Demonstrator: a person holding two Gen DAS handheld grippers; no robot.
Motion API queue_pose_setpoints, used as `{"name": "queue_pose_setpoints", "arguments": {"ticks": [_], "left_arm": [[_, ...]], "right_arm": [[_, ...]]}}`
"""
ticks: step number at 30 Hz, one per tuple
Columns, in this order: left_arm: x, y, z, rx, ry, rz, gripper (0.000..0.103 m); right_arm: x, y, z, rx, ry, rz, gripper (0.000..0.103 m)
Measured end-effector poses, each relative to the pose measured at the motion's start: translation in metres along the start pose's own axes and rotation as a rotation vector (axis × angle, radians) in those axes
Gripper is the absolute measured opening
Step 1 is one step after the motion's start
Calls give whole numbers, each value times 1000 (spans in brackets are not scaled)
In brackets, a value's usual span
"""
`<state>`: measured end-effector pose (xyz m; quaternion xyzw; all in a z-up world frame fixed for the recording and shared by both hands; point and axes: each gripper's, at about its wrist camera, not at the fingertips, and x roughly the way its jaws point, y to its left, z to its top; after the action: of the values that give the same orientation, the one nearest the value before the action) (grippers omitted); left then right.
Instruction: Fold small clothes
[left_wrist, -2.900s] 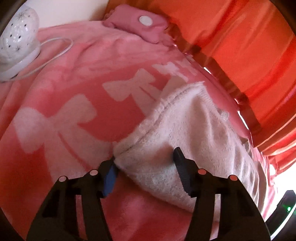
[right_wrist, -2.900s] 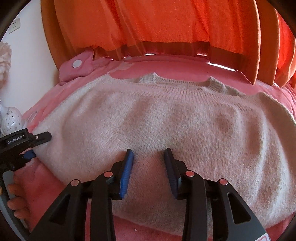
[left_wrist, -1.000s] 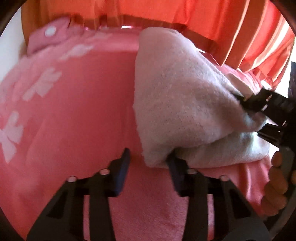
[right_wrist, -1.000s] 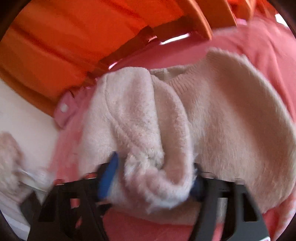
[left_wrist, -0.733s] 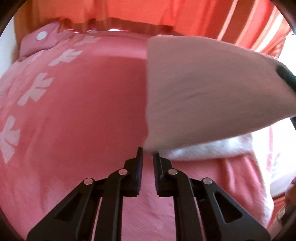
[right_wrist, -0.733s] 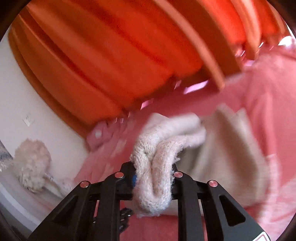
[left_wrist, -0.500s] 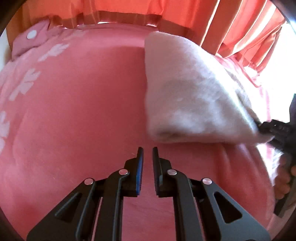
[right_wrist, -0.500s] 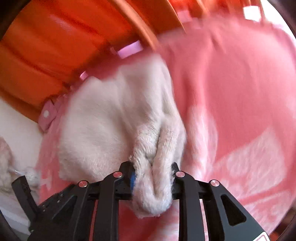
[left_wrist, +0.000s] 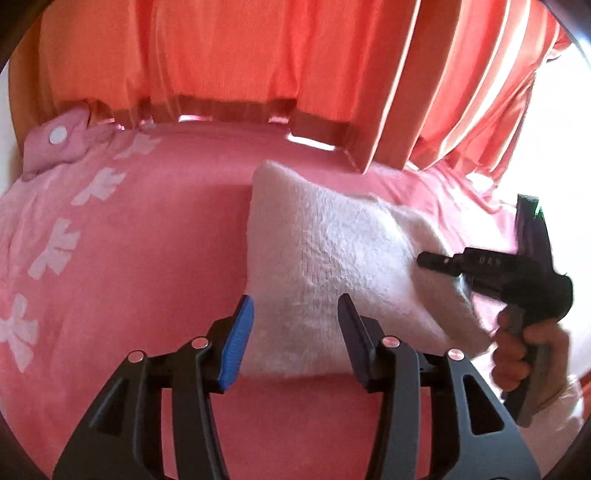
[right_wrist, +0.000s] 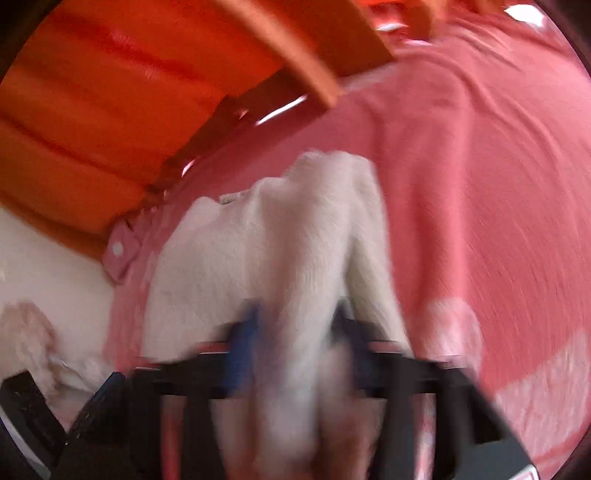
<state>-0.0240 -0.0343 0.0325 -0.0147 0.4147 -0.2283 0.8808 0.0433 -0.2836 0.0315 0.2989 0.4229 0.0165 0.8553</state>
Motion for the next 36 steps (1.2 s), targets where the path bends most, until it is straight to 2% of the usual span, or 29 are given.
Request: {"name": "queue_pose_setpoints", "arguments": {"ticks": [3,4,5,6,7,8,9,10,11,13,17,19,23,25,27,28,29,31,34,35,36], "left_arm": [[17,-2,-3,-15,33,32,45],[20,-1,-5,-16,36,44,46],[23,0,-7,-20,35,45,49],[25,1,-8,-27,35,46,49],[27,2,-9,-28,41,59,49],[32,2,-11,-20,49,75,50],[37,2,-12,-12,58,79,51],[43,1,-14,-6,76,76,56],[46,1,-15,-3,81,82,57],[48,2,-18,4,69,95,59],[44,9,-19,-25,76,58,59],[35,14,-19,-51,70,36,59],[17,18,-22,-49,36,78,57],[10,21,-23,-54,30,92,57],[4,27,-23,-60,34,112,57],[3,29,-24,-62,34,120,57],[2,34,-24,-66,38,131,57],[-1,44,-26,-76,45,142,57],[-1,52,-28,-87,48,148,57],[0,55,-29,-96,50,148,57],[1,56,-30,-100,52,146,57]], "right_arm": [[-46,39,17,-120,-151,85,10],[-63,45,20,-143,-207,134,9],[-67,42,20,-150,-227,156,9],[-58,33,21,-144,-209,113,9],[-28,16,21,-138,-137,-32,9],[0,-1,18,-129,-56,-126,9],[22,-15,14,-115,15,-176,9],[41,-34,4,-72,68,-173,9],[33,-37,2,-51,27,-128,9],[12,-32,6,-32,5,-119,13],[-45,-1,5,-100,-141,-204,19],[-55,24,5,-151,-146,-132,19],[-35,75,-9,-289,-66,-26,19],[6,92,-21,-314,13,-27,19],[57,97,-35,-323,149,-30,19],[84,97,-44,-333,179,-67,16],[86,101,-46,-357,138,-68,14],[75,110,-41,-362,141,-91,17],[45,115,-37,-324,94,23,17],[48,112,-37,-311,110,25,17],[61,109,-41,-318,148,-13,18]]}}
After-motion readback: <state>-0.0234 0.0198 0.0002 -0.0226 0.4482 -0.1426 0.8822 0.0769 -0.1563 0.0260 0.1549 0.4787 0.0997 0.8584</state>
